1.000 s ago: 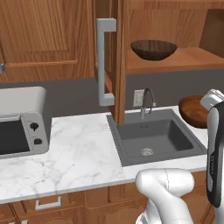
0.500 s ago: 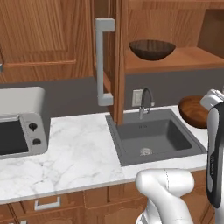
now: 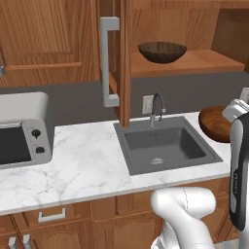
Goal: Pick up the bowls on the counter and stack them on top of one another in the open cabinet. Place the smaller bowl on top of the larger bowl.
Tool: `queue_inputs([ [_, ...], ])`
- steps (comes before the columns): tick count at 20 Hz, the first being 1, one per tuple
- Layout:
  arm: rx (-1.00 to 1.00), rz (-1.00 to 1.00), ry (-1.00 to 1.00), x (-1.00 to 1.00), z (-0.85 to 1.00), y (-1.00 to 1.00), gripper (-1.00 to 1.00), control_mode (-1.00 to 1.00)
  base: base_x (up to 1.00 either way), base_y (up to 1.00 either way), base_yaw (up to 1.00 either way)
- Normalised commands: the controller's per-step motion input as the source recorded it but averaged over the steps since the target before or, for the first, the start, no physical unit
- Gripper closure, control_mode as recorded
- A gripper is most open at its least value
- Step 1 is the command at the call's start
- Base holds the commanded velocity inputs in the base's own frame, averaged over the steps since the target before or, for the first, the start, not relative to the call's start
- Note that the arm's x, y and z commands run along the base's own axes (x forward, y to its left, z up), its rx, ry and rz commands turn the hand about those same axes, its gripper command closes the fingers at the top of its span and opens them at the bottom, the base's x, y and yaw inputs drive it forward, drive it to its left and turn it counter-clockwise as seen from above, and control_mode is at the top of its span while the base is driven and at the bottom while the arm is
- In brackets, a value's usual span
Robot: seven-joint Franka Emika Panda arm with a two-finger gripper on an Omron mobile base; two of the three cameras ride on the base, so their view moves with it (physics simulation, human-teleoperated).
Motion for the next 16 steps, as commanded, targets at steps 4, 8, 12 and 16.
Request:
queue_inputs([
  [4, 0.00, 0.00, 0.00, 0.00, 0.00, 0.00, 1.00, 1.00, -0.50, -0.01, 0.02],
  [8, 0.00, 0.00, 0.00, 0.00, 0.00, 0.00, 1.00, 1.00, 0.04, -0.30, 0.02],
  [12, 0.00, 0.00, 0.00, 0.00, 0.00, 0.00, 1.00, 1.00, 0.35, -0.43, 0.01],
  [16, 0.00, 0.00, 0.00, 0.00, 0.00, 0.00, 1.00, 1.00, 0.46, -0.30, 0.01],
])
